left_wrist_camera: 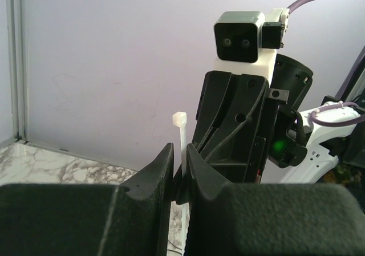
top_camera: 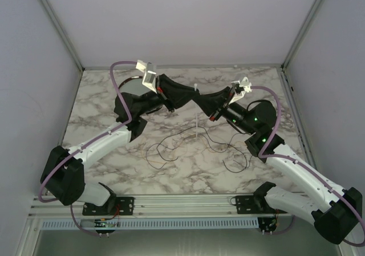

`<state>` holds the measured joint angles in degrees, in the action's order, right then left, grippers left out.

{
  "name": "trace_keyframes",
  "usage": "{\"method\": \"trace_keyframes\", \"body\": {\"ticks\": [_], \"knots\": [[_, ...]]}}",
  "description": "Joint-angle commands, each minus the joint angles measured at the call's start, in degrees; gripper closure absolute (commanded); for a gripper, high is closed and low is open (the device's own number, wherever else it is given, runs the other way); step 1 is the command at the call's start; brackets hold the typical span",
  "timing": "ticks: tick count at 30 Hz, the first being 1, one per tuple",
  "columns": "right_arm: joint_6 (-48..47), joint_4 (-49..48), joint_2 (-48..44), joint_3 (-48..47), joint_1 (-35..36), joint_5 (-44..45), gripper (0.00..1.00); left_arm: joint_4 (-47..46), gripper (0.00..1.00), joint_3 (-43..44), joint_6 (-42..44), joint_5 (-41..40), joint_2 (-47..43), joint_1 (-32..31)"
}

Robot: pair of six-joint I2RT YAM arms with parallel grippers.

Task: Zip-tie the wires
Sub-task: Pick up the ribbon at the center of the board.

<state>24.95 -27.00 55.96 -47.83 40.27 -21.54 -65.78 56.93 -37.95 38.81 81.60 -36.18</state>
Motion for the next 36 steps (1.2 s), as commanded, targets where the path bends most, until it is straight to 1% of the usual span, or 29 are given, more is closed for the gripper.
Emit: {"method": "trace_keyframes", "body": {"ticks": [1, 4, 7, 10, 11, 13, 16, 19, 22, 26, 29, 32, 36], "knots": [[0.27, -2.52, -1.01, -1.74, 0.34, -0.21, 1.00, -3.00, 0.85, -0.10, -0.10, 1.80, 0.49, -0.20], [0.27, -2.45, -0.87, -1.72, 0.34, -0.34, 1.00, -3.08, 0.91, -0.39, -0.19, 1.85, 0.49, -0.27], [0.03, -1.89, -0.94, -1.54, 0.30, -0.12, 1.00, -2.77, 1.00, -0.67, 0.51, 0.99, -0.08, -0.21], [-1.12, -0.93, -1.76, -0.82, 0.25, 1.76, 0.99, -0.43, 1.00, -0.35, 2.14, -0.79, -0.76, -0.23], [-1.77, -0.38, -2.27, -0.32, 0.25, 3.06, 0.94, 0.96, 1.00, -0.14, 2.66, -1.59, -0.91, -0.10], [-3.95, 1.52, -3.74, 0.51, -0.03, 6.11, 0.73, 4.55, 1.00, 0.65, 3.83, -2.81, -1.18, 0.60], [-8.88, 3.37, -6.47, 3.59, -0.85, 10.66, 0.45, 10.37, 1.00, 1.58, 5.92, -3.88, -1.30, 2.57], [-13.70, 4.88, -8.99, 6.14, -1.88, 15.38, 0.15, 13.65, 1.00, 2.62, 7.12, -2.49, 0.02, 6.08], [-22.21, 3.27, -11.25, 9.85, -2.04, 16.20, 0.02, 13.75, 1.00, 3.21, 6.21, 0.19, 2.68, 9.15], [-28.37, -2.71, -13.77, 16.01, -2.09, 18.71, 0.01, 11.31, 1.00, 4.48, 3.33, 4.21, 7.73, 12.08], [-30.41, -3.47, -14.00, 17.52, -2.10, 18.61, 0.01, 7.89, 1.00, 5.28, 1.48, 5.66, 12.30, 13.75], [-30.82, -3.64, -13.67, 17.88, -2.10, 16.00, 0.01, 3.86, 1.00, 5.54, 1.48, 4.81, 16.59, 15.19], [-30.57, -4.54, -13.59, 19.26, -2.09, 15.01, 0.01, -0.60, 1.00, 7.66, 1.69, 3.12, 22.86, 17.20]]}}
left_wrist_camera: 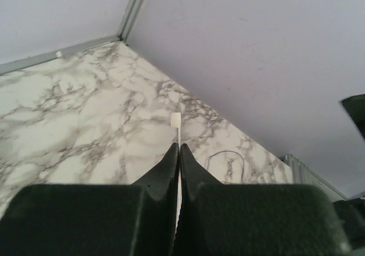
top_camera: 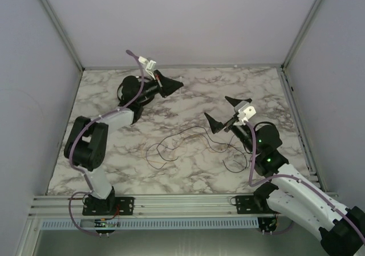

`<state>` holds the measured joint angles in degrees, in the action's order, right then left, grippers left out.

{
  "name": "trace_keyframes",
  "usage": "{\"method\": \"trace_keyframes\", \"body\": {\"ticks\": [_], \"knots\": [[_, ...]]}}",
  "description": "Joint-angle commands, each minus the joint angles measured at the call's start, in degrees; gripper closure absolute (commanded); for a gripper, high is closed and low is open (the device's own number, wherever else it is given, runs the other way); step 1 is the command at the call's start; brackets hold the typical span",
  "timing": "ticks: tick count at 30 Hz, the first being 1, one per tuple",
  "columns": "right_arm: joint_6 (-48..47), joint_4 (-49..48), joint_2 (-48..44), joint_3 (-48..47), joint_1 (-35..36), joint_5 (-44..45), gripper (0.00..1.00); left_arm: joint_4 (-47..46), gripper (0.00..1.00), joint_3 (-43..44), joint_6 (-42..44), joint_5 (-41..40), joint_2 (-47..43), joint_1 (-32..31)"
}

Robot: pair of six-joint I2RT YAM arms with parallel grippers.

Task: Zip-tie the wires
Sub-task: Pick up the ribbon at the center of the board, then adjust the cable at the center of the board.

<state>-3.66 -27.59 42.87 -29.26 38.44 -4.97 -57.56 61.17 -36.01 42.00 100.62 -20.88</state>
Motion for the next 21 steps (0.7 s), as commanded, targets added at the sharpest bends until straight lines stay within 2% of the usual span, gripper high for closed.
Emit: {"method": "trace_keyframes", "body": {"ticks": [1, 5, 12, 21], "knots": [[-2.15, -3.96, -0.72, 1.02, -0.22, -1.53, 0.01, -9.79, 1.00, 4.33, -0.59, -0.41, 5.54, 2.53], [-2.51, -3.49, -1.55, 2.17, -0.23, -1.10, 0.01, -13.90, 1.00, 8.48, -2.81, -0.77, 12.22, 4.37], [-2.29, -2.22, -2.24, 3.08, -0.21, 0.66, 0.01, -11.67, 1.00, 11.69, 0.18, -3.27, 19.09, 4.69], [-1.80, -2.16, -2.26, 4.67, -0.13, 0.71, 0.01, -20.11, 1.00, 4.61, -2.92, -7.79, 21.29, 4.60]]}}
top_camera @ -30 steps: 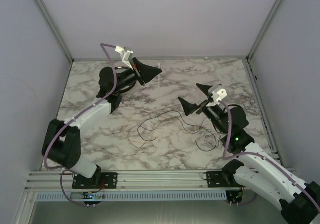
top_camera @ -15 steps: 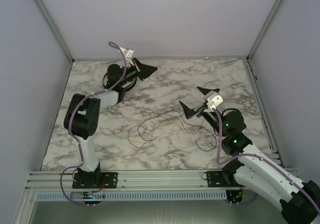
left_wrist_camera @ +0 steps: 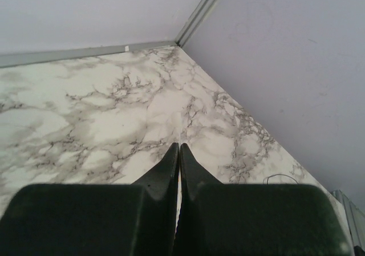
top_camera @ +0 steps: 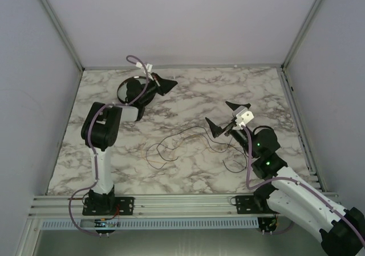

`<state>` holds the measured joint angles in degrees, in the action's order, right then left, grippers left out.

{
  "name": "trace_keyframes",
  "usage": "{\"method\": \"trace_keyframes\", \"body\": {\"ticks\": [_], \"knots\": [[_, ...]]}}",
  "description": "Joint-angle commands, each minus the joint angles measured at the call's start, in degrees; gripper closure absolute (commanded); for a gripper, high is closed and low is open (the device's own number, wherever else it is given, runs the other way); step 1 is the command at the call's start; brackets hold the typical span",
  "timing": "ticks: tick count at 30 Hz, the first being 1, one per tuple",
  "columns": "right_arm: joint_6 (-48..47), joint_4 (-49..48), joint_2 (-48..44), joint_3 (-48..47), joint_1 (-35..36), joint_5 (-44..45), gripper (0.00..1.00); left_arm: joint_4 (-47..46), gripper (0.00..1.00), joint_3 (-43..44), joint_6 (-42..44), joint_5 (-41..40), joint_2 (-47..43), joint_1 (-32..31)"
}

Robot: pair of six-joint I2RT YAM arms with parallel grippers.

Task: Zip-tie the wires
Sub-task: Adjust the cable at the center of the board.

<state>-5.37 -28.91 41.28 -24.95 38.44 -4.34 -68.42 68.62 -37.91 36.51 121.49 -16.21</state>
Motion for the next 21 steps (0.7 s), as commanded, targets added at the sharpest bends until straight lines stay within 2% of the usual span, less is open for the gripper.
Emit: {"method": "trace_keyframes", "body": {"ticks": [1, 11, 21], "knots": [[-0.45, -0.29, -0.67, 0.51, -0.19, 0.07, 0.01, -9.89, 1.00, -4.28, -1.31, -2.94, 0.23, -0.17], [-5.99, 3.62, -0.53, 0.45, 0.20, -1.36, 0.01, -13.78, 1.00, -15.92, -1.37, -9.42, -3.91, -4.15], [-7.76, 8.41, -0.46, 0.17, 1.82, -2.37, 0.01, -16.28, 1.00, -21.22, -3.98, -13.27, -5.57, -7.50]]}}
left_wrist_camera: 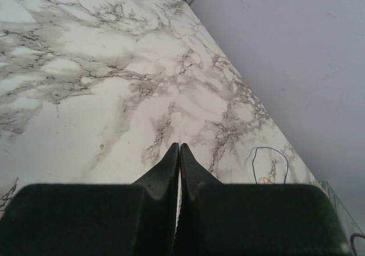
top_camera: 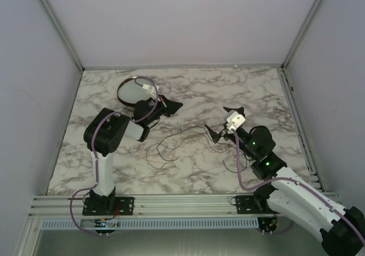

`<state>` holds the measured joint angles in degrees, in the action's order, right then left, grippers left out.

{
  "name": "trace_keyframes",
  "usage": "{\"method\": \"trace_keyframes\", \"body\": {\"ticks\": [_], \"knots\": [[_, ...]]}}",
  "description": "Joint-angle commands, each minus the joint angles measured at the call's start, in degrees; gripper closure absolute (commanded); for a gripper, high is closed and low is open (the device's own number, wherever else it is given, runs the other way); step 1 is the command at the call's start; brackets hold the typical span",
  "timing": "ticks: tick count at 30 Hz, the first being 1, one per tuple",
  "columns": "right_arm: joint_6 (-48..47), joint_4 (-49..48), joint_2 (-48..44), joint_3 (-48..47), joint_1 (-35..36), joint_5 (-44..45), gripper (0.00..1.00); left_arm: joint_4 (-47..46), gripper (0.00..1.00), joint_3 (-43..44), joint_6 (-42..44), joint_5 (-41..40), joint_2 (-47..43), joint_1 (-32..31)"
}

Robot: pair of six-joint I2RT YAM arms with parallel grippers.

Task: Zip-tie the wires
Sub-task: Adjust the cable at the center of the board.

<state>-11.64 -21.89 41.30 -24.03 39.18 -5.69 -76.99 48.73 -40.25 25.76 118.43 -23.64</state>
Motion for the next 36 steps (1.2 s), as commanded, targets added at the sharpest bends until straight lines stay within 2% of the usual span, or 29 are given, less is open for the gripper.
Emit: {"method": "trace_keyframes", "body": {"ticks": [1, 10, 13, 16, 20, 26, 30, 36], "knots": [[-1.65, 1.65, -0.58, -0.48, 1.42, -0.99, 0.01, -8.37, 1.00, -1.84, -2.39, -2.77, -2.67, -0.09], [-5.22, 7.26, 3.27, -1.87, 5.33, -0.60, 0.10, -3.75, 1.00, -5.76, -3.17, -5.11, -7.17, -1.70], [-4.13, 7.21, 4.90, -1.99, 5.81, -3.50, 0.13, -3.23, 1.00, -6.89, -2.17, -5.43, -7.82, -1.76], [1.58, 8.45, 7.24, -3.13, 6.11, -8.07, 0.16, -3.32, 1.00, -6.95, -2.11, -5.18, -7.66, -1.76], [16.73, 13.68, 12.41, -9.01, 7.29, -9.85, 0.25, -2.76, 1.00, -6.57, -1.74, -4.93, -7.45, -1.78], [34.37, 21.37, 18.80, -13.96, 13.95, -2.78, 0.32, -1.54, 1.00, -5.76, -0.82, -4.60, -7.17, -1.76], [39.93, 22.09, 24.67, -17.20, 18.97, -0.39, 0.33, -1.08, 1.00, -5.14, -0.80, -3.98, -7.03, -1.76], [39.35, 23.54, 38.06, -26.68, 23.08, 3.08, 0.34, 0.31, 1.00, -5.05, -0.45, -4.07, -7.42, -1.76]]}}
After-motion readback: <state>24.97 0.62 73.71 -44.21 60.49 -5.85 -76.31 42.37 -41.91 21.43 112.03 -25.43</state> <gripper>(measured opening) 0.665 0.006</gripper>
